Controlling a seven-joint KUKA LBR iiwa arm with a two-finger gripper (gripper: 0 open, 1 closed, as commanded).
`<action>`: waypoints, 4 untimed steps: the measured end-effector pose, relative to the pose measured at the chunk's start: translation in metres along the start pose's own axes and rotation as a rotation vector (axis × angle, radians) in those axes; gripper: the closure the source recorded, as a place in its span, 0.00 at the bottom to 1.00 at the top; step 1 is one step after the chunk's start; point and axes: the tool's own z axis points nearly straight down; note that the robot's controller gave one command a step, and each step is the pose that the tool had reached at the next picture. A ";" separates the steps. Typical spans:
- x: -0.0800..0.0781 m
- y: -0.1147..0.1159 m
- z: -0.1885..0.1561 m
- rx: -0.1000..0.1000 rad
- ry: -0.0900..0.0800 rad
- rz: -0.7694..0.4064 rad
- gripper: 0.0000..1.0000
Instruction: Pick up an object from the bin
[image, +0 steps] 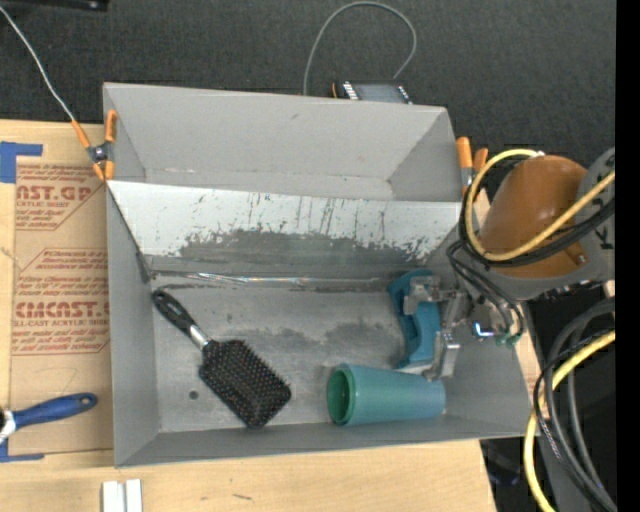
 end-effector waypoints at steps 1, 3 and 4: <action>0.000 0.000 0.000 0.000 0.000 0.000 0.00; -0.037 0.023 0.008 0.000 -0.004 -0.127 1.00; -0.036 0.023 0.008 0.000 -0.002 -0.126 0.00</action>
Offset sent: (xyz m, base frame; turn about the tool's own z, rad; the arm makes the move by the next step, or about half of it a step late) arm 0.0000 0.0000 0.0000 0.0000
